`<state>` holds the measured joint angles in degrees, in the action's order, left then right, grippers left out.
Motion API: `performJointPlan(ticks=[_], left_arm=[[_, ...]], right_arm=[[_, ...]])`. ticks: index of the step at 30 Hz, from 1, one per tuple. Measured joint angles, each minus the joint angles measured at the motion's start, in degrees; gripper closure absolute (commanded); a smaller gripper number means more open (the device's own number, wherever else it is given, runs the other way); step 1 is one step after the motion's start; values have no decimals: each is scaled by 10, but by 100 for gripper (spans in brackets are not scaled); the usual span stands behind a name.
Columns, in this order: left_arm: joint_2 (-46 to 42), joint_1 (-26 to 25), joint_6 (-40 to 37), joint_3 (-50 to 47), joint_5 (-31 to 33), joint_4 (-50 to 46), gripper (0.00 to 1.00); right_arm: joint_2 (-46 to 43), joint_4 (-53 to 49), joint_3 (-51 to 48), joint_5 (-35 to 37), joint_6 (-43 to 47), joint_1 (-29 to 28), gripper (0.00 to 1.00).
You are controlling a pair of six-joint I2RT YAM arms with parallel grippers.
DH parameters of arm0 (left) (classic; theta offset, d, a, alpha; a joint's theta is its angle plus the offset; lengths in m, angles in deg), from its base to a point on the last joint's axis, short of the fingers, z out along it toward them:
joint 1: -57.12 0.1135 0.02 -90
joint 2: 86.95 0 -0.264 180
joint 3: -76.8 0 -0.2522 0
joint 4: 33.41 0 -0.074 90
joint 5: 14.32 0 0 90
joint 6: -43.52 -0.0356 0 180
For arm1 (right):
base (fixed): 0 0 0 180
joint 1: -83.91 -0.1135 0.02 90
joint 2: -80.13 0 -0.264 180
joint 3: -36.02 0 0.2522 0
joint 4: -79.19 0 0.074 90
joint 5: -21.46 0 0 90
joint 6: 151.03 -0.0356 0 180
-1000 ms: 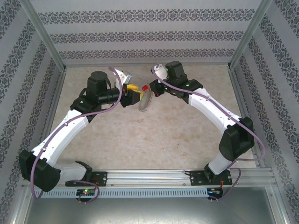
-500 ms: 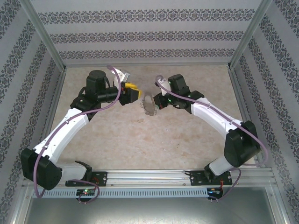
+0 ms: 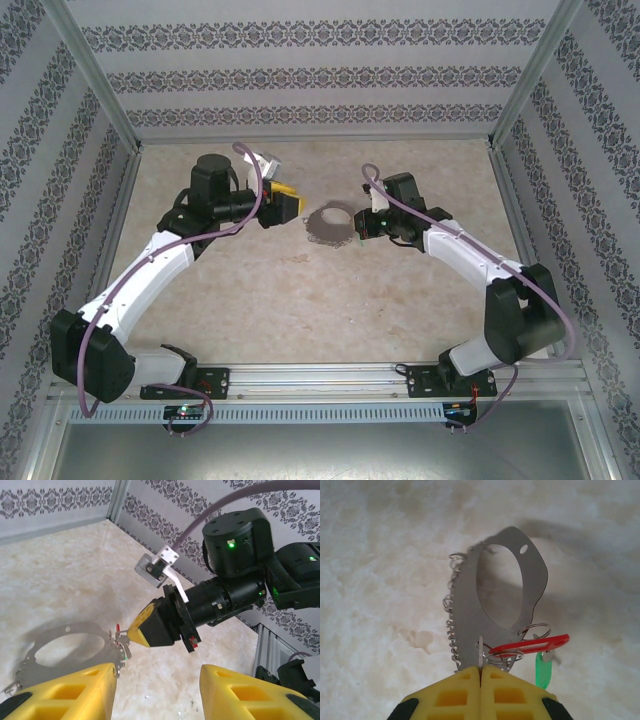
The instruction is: Put the keys on the keyring
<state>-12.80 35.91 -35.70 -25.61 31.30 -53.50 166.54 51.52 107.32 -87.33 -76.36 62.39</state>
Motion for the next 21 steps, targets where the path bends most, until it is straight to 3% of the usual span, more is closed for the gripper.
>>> performJointPlan(ticks=[8,12,13,15,16,18,21], left_arm=[[-29,0,11,-35,3,2,52],[-43,2,13,-44,9,4,48],[-44,3,14,-45,13,4,44],[-46,6,15,-48,22,4,14],[-47,8,16,-49,27,4,1],[-49,14,19,-52,35,3,0],[-64,26,21,-67,56,5,0]], right_arm=[[12,17,-30,9,-23,27,86],[9,16,-37,21,-28,49,73],[4,13,-37,27,-25,53,66],[-14,4,-37,38,-19,57,50],[-29,-3,-37,45,-14,56,26],[-63,-18,-37,58,1,56,2],[-132,-35,-37,83,26,57,2]])
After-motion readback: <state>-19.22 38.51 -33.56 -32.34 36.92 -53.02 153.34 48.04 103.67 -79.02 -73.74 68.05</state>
